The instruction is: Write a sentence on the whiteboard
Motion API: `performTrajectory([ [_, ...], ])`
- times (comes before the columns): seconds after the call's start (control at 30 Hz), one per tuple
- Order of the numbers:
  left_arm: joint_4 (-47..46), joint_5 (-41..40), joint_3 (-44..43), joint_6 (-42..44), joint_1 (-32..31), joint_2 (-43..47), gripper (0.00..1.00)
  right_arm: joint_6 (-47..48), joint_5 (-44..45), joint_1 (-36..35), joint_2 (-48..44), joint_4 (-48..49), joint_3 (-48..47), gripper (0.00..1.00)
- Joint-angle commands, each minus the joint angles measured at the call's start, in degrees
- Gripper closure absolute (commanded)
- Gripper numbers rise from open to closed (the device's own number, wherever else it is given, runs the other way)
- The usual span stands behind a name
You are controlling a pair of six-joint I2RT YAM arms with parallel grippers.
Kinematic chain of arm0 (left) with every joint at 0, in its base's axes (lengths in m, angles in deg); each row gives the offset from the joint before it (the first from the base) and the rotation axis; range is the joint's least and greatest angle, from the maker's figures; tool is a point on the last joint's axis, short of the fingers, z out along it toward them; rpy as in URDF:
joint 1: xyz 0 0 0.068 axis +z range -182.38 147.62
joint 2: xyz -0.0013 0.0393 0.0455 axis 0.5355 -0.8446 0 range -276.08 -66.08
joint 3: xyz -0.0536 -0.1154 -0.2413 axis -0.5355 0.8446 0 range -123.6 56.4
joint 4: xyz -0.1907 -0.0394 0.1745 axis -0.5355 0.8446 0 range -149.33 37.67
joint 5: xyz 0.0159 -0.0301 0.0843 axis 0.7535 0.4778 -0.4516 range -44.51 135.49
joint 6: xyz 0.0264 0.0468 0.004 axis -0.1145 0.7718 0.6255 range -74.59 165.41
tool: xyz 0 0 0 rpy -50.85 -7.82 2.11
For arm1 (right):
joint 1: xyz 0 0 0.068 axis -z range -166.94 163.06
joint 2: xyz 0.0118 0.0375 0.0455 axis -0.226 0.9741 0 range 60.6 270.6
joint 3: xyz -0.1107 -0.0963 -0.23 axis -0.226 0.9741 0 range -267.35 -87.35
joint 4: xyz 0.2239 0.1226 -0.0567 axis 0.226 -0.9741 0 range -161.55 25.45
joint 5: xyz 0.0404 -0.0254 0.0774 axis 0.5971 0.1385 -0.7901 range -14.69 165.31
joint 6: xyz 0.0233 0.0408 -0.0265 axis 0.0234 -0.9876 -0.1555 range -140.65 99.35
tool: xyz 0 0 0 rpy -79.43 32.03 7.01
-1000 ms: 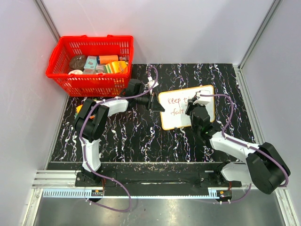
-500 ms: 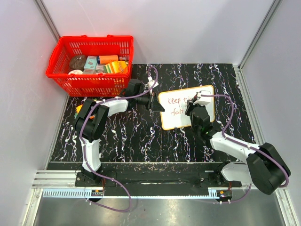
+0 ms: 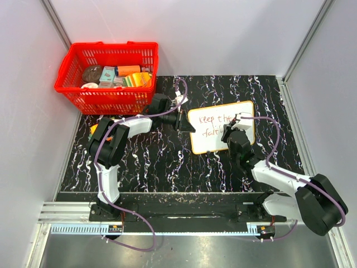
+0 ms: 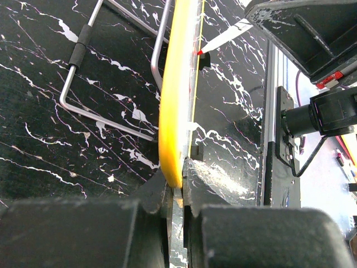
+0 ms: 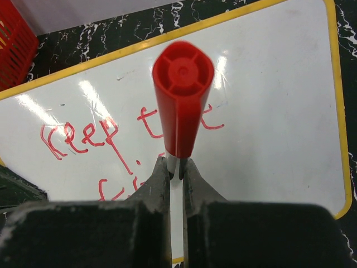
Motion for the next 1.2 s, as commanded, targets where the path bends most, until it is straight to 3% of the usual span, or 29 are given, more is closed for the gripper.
performTrajectory([
  [0.0, 6.2, -5.4, 2.0, 8.7, -1.6, -3.3, 1.00, -1.9, -0.9, 0.3, -1.6, -1.4, 0.9, 1.00],
  [1.17, 6.2, -5.3, 2.1, 8.7, -1.6, -3.2, 1.00, 4.0, 2.2, 0.4, 0.5, 1.8, -4.5, 1.00],
])
